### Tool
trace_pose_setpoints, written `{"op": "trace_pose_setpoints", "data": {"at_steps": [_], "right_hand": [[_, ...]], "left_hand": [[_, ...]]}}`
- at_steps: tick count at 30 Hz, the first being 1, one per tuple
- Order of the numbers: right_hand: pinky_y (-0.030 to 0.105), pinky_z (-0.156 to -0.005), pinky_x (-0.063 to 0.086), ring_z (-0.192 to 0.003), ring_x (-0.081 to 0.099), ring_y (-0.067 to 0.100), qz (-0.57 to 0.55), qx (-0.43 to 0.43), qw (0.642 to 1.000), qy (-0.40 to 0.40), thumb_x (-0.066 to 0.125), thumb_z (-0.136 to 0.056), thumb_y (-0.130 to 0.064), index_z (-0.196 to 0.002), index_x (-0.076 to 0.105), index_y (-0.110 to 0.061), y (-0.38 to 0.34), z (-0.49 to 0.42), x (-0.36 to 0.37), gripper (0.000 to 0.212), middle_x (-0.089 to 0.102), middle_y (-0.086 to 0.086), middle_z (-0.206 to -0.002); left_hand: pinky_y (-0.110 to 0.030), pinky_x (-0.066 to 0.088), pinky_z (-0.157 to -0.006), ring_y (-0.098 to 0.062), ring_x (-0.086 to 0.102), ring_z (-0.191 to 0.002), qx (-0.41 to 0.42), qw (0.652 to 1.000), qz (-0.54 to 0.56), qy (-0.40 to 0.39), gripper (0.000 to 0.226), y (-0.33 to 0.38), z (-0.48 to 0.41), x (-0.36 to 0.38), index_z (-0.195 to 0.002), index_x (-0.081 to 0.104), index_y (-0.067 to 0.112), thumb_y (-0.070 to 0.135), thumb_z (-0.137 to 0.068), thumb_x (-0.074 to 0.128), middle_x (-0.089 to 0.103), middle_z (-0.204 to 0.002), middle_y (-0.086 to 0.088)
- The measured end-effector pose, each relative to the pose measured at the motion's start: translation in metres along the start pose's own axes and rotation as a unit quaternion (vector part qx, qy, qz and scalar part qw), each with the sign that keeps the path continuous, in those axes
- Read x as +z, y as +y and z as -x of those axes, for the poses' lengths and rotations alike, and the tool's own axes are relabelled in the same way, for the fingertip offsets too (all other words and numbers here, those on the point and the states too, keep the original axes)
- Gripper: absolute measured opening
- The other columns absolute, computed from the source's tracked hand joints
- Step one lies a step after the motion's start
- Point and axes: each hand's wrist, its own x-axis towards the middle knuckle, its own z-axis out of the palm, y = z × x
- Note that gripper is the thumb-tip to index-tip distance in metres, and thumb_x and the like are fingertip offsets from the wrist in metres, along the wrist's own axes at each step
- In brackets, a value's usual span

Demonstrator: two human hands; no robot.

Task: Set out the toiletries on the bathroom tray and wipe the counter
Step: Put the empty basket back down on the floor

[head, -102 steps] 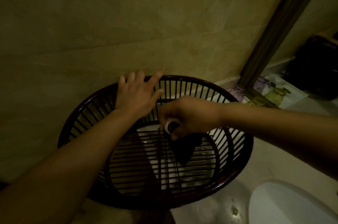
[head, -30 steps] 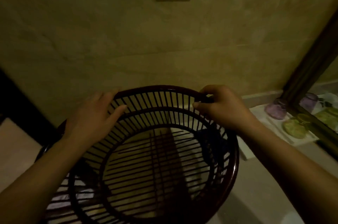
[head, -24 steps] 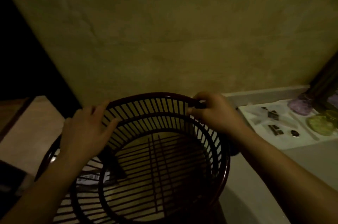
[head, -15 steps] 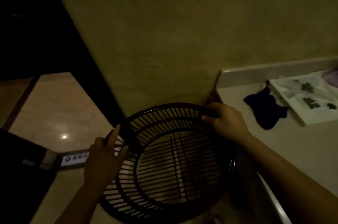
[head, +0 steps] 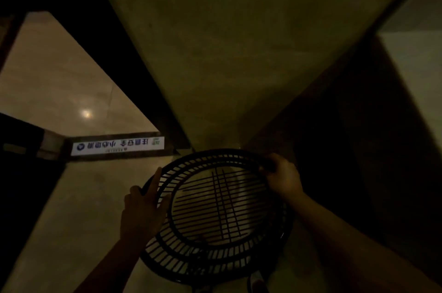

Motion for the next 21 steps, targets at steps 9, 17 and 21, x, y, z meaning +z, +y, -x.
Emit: {"op": "trace_pose_setpoints", "data": {"at_steps": [9,17,21], "right_hand": [[0.043,-0.099,0.046,-0.117,0.058,0.034,-0.038,0.045,0.997,-0.051,0.07,-0.088,-0.02,-0.129,0.058,-0.008,0.106,-0.129,0.156,0.044,0.063,0.017,-0.126],[0.042,-0.095,0.049,-0.109,0.062,0.032,-0.025,0.039,0.998,-0.044,0.068,-0.088,-0.02,-0.121,0.064,-0.01,0.156,-0.198,0.224,0.034,0.067,0.014,-0.116],[0.037,-0.086,0.049,-0.101,0.064,0.032,-0.007,0.027,0.999,-0.024,0.067,-0.088,-0.021,-0.113,0.068,-0.011,0.168,-0.207,0.243,0.027,0.07,0.013,-0.107]], "left_hand": [[-0.052,0.047,-0.087,-0.039,0.043,-0.103,-0.022,0.997,-0.019,-0.068,0.073,-0.065,-0.096,0.146,-0.149,-0.003,0.053,0.059,-0.093,0.044,0.038,-0.111,-0.014],[-0.05,0.045,-0.086,-0.038,0.041,-0.103,-0.004,0.997,-0.042,-0.064,0.07,-0.093,-0.167,0.228,-0.146,-0.003,0.059,0.063,-0.091,0.039,0.037,-0.106,-0.011],[-0.051,0.046,-0.086,-0.037,0.042,-0.1,-0.005,0.996,-0.034,-0.078,0.07,-0.102,-0.183,0.249,-0.146,-0.003,0.059,0.064,-0.09,0.039,0.037,-0.105,-0.01]]}}
